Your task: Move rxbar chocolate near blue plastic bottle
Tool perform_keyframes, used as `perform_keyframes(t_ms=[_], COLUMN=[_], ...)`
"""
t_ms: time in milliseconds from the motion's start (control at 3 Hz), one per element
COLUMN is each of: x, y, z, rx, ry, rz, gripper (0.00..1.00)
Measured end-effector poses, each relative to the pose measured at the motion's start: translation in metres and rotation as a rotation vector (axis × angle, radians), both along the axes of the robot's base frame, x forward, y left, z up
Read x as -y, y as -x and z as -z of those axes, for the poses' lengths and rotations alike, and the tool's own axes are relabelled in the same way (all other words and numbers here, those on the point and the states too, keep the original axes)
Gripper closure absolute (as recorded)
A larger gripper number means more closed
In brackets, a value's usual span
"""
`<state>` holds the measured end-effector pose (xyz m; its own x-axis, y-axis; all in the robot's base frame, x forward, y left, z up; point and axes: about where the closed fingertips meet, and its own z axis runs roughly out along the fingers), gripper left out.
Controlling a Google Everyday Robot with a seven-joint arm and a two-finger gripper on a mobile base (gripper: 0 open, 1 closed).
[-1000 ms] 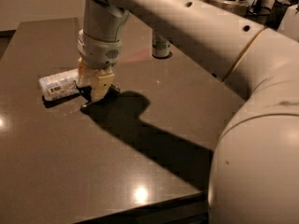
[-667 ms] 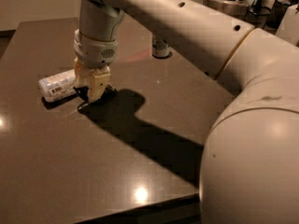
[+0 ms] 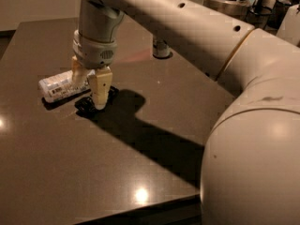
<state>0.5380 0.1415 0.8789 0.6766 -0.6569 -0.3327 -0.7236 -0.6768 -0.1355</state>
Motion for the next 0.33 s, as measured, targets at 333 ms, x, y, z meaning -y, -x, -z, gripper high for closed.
perform_keyframes(t_ms=[333], x=[-0.0018], y=[-0.0008], z=[0.0006], rx=[0.003], ry=[-0.004], rz=[0.001], gripper=[0.0])
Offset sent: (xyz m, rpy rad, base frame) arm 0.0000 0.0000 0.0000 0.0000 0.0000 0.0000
